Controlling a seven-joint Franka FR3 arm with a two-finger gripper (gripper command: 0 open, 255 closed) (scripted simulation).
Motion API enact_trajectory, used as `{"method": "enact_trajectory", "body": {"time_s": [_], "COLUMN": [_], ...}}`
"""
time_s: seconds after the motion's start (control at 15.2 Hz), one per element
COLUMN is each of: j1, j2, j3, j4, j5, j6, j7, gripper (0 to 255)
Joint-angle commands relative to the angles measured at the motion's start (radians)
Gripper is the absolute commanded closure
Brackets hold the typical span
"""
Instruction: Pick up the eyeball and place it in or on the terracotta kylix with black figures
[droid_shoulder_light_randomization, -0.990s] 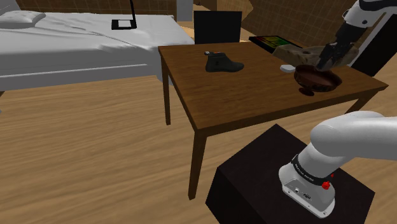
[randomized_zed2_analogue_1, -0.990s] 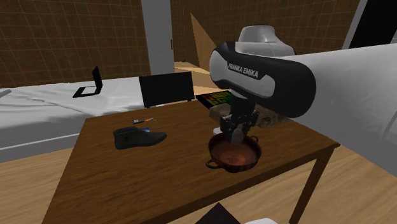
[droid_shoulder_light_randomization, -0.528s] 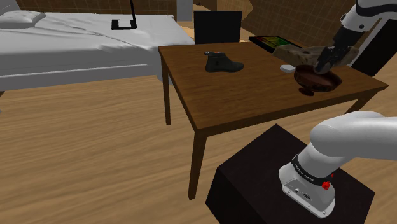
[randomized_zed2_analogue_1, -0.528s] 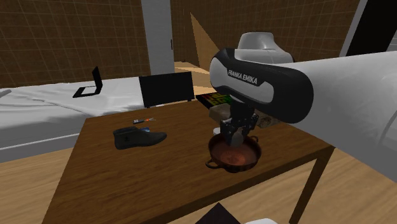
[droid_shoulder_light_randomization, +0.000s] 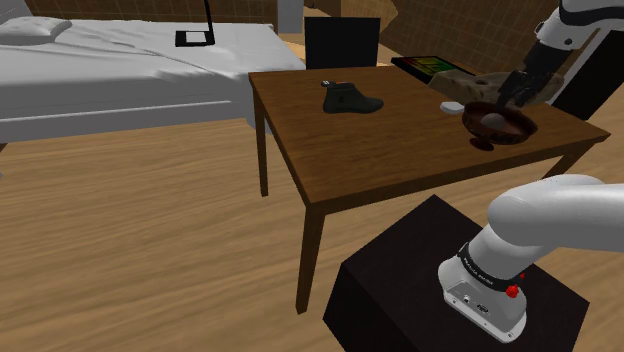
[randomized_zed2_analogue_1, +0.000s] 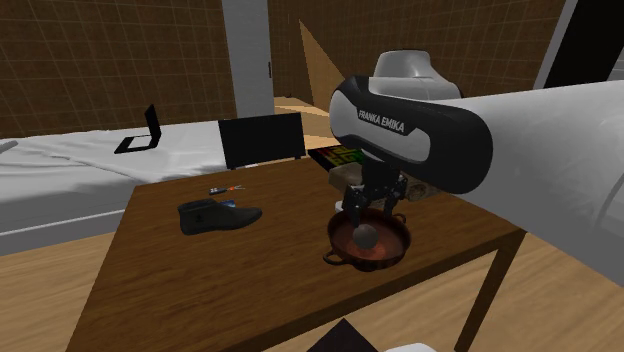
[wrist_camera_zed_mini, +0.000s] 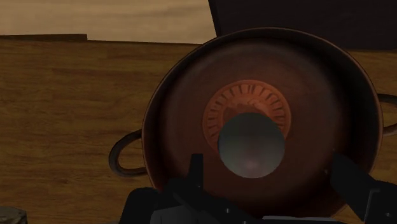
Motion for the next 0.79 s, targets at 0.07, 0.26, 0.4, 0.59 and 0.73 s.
{"method": "enact_trajectory", "body": {"time_s": [0.07, 0.26, 0.4, 0.59, 0.73], "j1": [0.007, 0.013, 0.013, 0.013, 0.013], "j2": [0.009, 0.021, 0.021, 0.021, 0.021], "j3": [0.016, 0.028, 0.028, 0.028, 0.028], "j4": [0.071, 0.137, 0.137, 0.137, 0.137], "j5": [0.015, 0.027, 0.027, 0.027, 0.027], "j6": [-0.062, -0.116, -0.116, -0.116, -0.116], "j7": [-0.004, -0.008, -0.008, -0.008, -0.008], "gripper": [0, 0, 0, 0, 0]}}
